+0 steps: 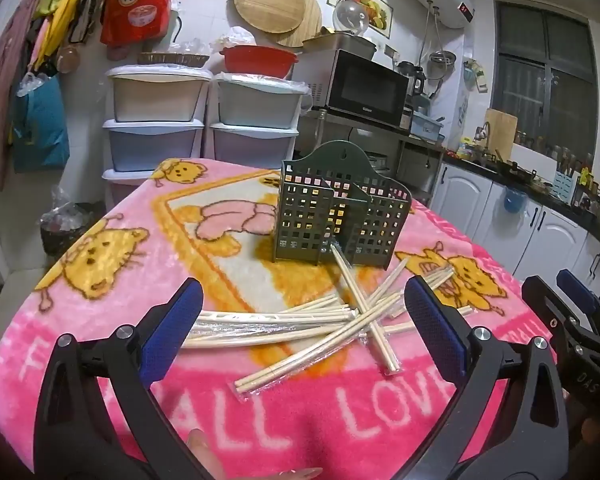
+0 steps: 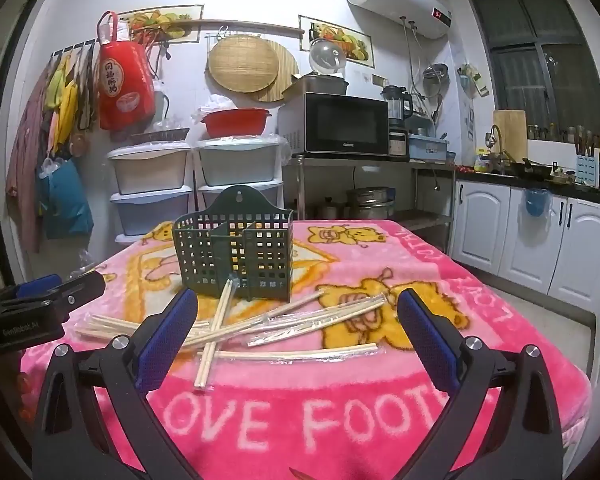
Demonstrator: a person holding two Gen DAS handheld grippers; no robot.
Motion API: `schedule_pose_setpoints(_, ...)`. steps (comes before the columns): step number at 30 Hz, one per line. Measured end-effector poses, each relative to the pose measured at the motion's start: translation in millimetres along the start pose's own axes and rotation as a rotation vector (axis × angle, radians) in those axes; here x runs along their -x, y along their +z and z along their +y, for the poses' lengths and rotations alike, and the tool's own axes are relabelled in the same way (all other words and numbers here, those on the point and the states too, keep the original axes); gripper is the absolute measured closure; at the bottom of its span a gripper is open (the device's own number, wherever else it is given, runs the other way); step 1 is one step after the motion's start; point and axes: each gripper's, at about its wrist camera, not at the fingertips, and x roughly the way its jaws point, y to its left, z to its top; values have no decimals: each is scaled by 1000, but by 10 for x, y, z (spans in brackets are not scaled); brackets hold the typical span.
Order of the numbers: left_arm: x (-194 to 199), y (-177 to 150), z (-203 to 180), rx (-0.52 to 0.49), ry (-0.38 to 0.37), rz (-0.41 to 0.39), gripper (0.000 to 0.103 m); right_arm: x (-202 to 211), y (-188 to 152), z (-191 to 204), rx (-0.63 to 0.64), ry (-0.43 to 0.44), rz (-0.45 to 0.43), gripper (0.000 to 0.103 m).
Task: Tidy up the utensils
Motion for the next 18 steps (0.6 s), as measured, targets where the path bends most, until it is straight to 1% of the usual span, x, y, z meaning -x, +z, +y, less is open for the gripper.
schedule_pose_setpoints(18, 2, -2, -2, -1, 1, -1, 10, 34, 10, 1, -1, 4, -9, 6)
